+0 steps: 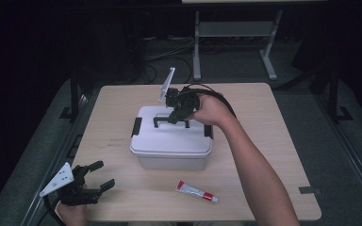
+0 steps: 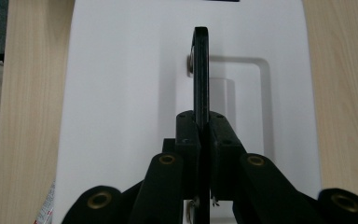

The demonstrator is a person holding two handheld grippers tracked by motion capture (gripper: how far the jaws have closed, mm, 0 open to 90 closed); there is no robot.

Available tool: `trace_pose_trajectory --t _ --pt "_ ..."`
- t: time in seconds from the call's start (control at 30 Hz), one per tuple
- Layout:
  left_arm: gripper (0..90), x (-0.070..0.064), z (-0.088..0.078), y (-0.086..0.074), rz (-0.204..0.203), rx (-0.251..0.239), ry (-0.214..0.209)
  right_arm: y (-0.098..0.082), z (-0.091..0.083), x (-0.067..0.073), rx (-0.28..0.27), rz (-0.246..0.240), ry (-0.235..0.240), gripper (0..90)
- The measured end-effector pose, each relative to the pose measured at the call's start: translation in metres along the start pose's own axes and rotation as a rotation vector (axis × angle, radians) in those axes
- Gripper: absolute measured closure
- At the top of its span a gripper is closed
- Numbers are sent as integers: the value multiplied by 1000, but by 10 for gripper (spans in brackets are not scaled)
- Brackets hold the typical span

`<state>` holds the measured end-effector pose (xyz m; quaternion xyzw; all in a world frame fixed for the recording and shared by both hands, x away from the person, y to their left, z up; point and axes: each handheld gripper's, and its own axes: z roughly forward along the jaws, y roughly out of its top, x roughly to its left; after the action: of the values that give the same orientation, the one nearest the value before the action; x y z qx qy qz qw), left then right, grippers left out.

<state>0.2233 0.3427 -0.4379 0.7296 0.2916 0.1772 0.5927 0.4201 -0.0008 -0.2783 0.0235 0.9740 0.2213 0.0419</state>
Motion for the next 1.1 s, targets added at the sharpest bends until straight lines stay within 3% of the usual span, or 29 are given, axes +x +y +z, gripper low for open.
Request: trace_pose_trajectory --t 0.57,1.1 --pt "157 0 0 0 2 -3 0 0 -8 1 -30 0 -5 838" --pt "157 -1 0 1 7 -1 2 -2 -29 7 -62 -13 -33 839"
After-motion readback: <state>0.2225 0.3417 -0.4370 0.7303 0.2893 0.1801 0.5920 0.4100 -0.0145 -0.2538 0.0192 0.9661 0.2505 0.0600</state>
